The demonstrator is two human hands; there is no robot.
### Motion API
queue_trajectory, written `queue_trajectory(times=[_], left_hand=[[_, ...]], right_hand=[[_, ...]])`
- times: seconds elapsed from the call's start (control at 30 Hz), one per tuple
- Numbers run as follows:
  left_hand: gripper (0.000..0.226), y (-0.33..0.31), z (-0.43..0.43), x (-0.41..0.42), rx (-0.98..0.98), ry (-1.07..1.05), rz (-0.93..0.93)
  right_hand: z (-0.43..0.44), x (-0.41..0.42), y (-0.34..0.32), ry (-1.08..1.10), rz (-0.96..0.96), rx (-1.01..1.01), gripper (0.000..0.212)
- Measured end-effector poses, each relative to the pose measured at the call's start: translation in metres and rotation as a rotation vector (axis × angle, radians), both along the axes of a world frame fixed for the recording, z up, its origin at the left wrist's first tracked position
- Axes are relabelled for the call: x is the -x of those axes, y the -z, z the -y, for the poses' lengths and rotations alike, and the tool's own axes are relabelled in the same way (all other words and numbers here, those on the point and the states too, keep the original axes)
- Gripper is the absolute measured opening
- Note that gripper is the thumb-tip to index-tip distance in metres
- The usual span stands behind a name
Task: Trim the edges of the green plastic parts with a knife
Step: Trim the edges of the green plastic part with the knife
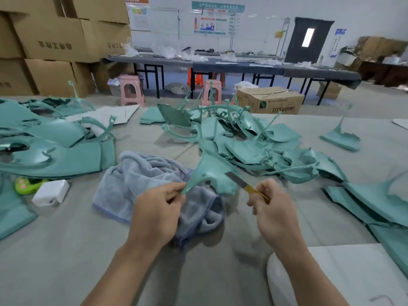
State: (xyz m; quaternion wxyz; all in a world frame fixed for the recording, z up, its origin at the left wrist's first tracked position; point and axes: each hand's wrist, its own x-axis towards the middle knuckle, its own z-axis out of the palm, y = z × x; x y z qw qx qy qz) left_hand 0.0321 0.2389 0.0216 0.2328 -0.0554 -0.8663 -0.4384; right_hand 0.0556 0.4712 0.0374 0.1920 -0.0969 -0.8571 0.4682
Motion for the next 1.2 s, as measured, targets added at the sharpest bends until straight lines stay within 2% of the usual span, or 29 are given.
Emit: queue_trajectory(times=[0.1, 0.2, 0.3, 0.37, 0.43, 0.53, 0.6, 0.67, 0.7, 0.77, 0.83, 0.9, 0.97, 1.0, 1.13, 1.2], left_hand=[[0.034, -0.012, 0.013, 0.000, -0.111, -0.019, 0.052], [0.055, -0.032, 0.034, -0.001, -0.357, 0.260, 0.129], [0.053, -0.041, 0.058, -0.006, -0.406, 0.442, 0.182], [0.040, -0.041, 0.067, -0.008, -0.409, 0.495, 0.230], [0.034, -0.040, 0.069, -0.008, -0.438, 0.478, 0.238], [0.044, -0.032, 0.067, -0.003, -0.390, 0.253, 0.132], [0.034, -0.023, 0.057, -0.001, -0.309, -0.064, 0.033], [0.028, -0.019, 0.034, -0.009, -0.176, -0.286, -0.125], [0.030, -0.017, 0.021, -0.014, -0.157, -0.251, -0.211], [0.038, -0.013, -0.007, -0.024, -0.132, -0.030, -0.289], [0.053, -0.008, -0.029, -0.032, -0.021, 0.148, -0.160], [0.078, -0.002, -0.042, -0.036, 0.071, 0.217, 0.036], [0.092, 0.001, -0.045, -0.038, 0.024, 0.266, 0.150], [0.093, 0.002, -0.044, -0.037, -0.013, 0.282, 0.167], [0.084, 0.003, -0.033, -0.031, -0.371, 0.425, 0.187], [0.072, 0.004, -0.032, -0.031, -0.449, 0.495, 0.178]], right_hand=[[0.012, 0.000, 0.001, -0.041, -0.078, 0.285, 0.013], [0.011, 0.003, -0.001, -0.079, -0.120, 0.551, 0.017], [0.008, 0.004, -0.002, -0.103, -0.087, 0.620, 0.014], [0.011, 0.002, -0.004, -0.130, -0.006, 0.667, 0.013], [0.012, -0.001, -0.008, -0.244, 0.145, 0.847, 0.018], [0.007, -0.004, -0.013, -0.334, 0.344, 1.132, 0.014], [0.008, -0.002, -0.011, -0.276, 0.335, 1.194, 0.015], [0.016, 0.001, -0.007, -0.141, 0.187, 1.266, 0.019], [0.020, 0.002, -0.007, -0.088, 0.089, 1.308, 0.021], [0.026, 0.000, -0.009, -0.069, -0.087, 1.326, 0.022], [0.030, -0.004, -0.011, -0.137, -0.176, 1.284, 0.020], [0.037, -0.011, -0.012, -0.255, -0.160, 1.292, 0.014], [0.045, -0.016, -0.012, -0.396, -0.093, 1.319, 0.001], [0.047, -0.018, -0.012, -0.445, -0.065, 1.310, 0.005], [0.047, -0.019, -0.016, -0.627, 0.016, 1.282, 0.005], [0.052, -0.021, -0.016, -0.687, 0.080, 1.320, 0.003]])
